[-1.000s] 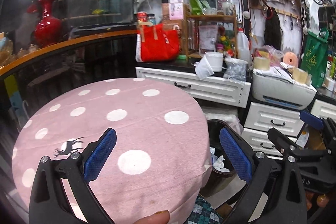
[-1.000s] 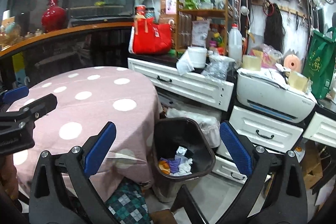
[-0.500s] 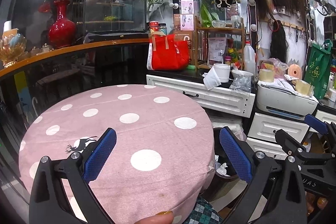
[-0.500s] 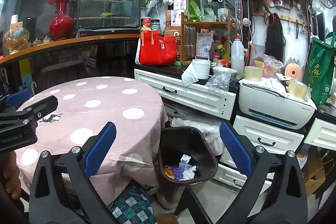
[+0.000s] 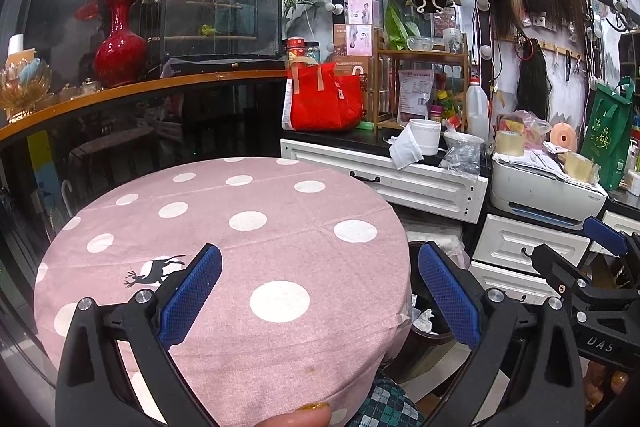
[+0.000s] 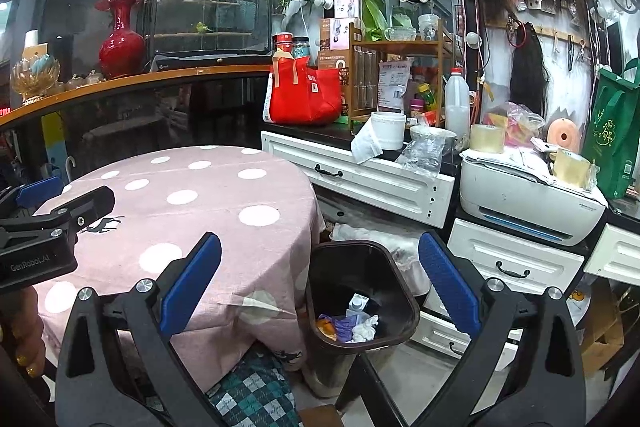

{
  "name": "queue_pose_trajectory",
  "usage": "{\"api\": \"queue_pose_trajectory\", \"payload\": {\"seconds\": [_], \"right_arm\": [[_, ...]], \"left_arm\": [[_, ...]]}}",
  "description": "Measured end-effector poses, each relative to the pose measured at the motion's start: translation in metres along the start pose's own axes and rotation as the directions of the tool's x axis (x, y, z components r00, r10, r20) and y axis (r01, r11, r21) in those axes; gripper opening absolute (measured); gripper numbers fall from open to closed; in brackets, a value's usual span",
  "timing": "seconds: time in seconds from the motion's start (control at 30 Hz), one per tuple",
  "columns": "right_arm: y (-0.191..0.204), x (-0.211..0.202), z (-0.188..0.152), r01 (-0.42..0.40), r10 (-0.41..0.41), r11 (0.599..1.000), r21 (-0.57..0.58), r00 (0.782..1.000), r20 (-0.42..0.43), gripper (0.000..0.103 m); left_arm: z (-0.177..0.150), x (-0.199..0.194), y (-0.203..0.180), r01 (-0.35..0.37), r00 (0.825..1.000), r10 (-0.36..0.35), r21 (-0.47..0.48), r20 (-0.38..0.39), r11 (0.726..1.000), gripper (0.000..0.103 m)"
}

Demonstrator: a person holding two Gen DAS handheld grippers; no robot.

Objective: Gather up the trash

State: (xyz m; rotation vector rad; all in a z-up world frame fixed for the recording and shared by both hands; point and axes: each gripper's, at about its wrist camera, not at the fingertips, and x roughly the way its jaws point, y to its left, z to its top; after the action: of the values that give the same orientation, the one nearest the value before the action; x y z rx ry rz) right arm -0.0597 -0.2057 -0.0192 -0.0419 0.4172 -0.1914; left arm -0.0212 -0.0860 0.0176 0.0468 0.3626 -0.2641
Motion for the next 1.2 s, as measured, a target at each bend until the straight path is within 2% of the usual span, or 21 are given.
{"api": "queue_pose_trajectory", "payload": {"seconds": [1.2], "right_arm": [[-0.0006,0.0069,-0.002,-0.01,0.009,1.0,-0.008,1.0,-0.017,0.097]], "left_arm": [[-0.0042,0.0044,-0.0022,0.012,1.0,-0.012,0.009,-0.021,1.0,0.097]]}}
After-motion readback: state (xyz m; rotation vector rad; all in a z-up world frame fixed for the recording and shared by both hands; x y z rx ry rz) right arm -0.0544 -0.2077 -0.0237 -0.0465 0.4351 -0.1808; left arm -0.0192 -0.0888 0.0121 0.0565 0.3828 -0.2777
